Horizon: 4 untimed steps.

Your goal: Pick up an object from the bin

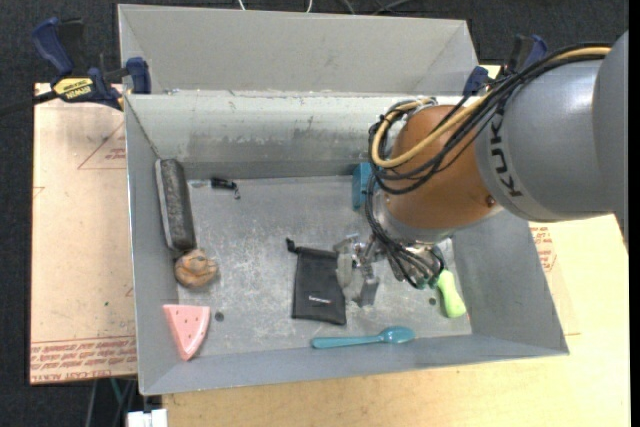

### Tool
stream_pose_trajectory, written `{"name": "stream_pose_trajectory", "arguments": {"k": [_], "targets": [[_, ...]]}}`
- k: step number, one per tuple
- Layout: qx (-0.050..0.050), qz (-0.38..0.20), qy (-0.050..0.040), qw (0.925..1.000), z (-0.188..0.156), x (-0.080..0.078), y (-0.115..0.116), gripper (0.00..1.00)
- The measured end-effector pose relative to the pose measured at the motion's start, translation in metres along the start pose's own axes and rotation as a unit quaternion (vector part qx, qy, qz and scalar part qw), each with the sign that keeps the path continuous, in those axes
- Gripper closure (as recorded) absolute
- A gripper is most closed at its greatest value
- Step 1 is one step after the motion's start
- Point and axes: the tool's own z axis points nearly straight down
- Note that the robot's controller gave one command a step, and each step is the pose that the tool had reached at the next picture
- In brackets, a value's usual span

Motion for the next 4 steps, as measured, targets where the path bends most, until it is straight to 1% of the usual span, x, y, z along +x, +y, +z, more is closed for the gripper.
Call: {"name": "stream_pose_trajectory", "arguments": {"k": [1, 2, 3, 4], "targets": [[0.000, 0.000, 0.0000, 1.0000, 0.000, 0.000, 0.000, 0.00], [0.000, 0.000, 0.0000, 1.0000, 0.000, 0.000, 0.000, 0.00], [0.000, -0.025, -0.0006, 0.9997, 0.003, -0.006, 0.007, 0.00], [0.000, -0.062, -0.0022, 0.9981, 0.012, -0.045, 0.026, 0.00]]}}
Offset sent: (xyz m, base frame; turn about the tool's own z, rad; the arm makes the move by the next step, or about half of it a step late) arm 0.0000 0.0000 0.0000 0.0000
